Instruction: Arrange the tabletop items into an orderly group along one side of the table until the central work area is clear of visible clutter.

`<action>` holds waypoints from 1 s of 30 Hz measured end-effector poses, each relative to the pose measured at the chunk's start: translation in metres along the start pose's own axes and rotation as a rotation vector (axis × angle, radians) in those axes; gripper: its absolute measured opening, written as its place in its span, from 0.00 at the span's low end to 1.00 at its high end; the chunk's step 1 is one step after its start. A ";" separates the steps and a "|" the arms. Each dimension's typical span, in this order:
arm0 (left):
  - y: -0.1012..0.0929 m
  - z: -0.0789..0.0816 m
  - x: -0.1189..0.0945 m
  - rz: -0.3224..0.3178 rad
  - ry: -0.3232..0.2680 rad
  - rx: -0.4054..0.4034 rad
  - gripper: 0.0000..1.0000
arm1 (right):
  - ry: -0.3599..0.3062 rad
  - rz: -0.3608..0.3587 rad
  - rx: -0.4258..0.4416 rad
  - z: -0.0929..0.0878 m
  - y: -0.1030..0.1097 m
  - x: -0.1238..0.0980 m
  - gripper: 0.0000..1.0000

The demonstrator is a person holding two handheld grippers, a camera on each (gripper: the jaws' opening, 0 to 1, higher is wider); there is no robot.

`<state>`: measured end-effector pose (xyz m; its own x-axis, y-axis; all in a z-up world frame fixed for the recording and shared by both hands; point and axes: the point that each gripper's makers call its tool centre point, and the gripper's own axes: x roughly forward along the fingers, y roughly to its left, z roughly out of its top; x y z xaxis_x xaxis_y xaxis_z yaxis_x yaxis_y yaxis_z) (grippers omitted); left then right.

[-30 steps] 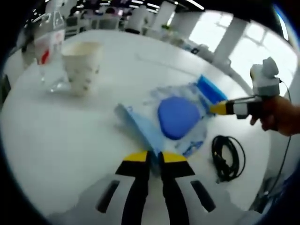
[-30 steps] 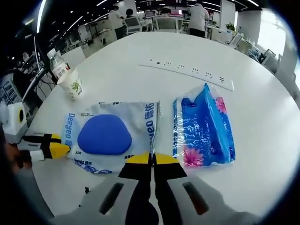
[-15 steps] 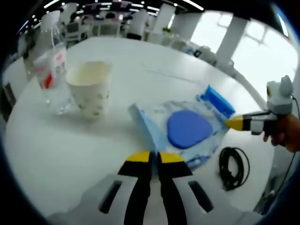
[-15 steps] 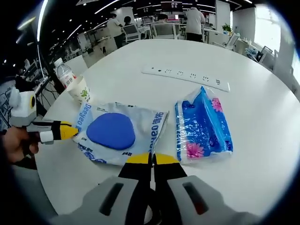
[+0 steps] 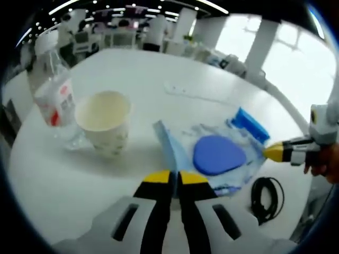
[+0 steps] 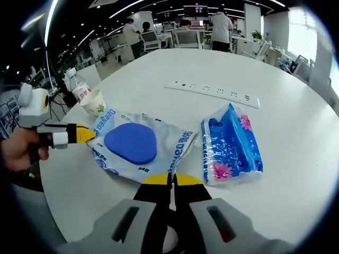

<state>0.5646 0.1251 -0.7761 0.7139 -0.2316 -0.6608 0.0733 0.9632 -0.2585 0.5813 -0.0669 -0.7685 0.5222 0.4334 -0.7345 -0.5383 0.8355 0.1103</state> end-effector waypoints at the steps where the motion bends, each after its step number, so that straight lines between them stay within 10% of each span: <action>1: 0.001 0.000 0.000 0.000 -0.001 -0.003 0.02 | -0.002 0.001 0.004 0.000 0.000 0.000 0.00; 30: 0.020 0.000 0.017 0.026 0.000 -0.066 0.03 | 0.029 0.000 0.035 -0.004 0.004 0.032 0.00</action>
<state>0.5783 0.1405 -0.7923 0.7148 -0.2065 -0.6681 0.0084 0.9578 -0.2872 0.5929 -0.0507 -0.7943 0.5021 0.4241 -0.7537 -0.5146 0.8469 0.1337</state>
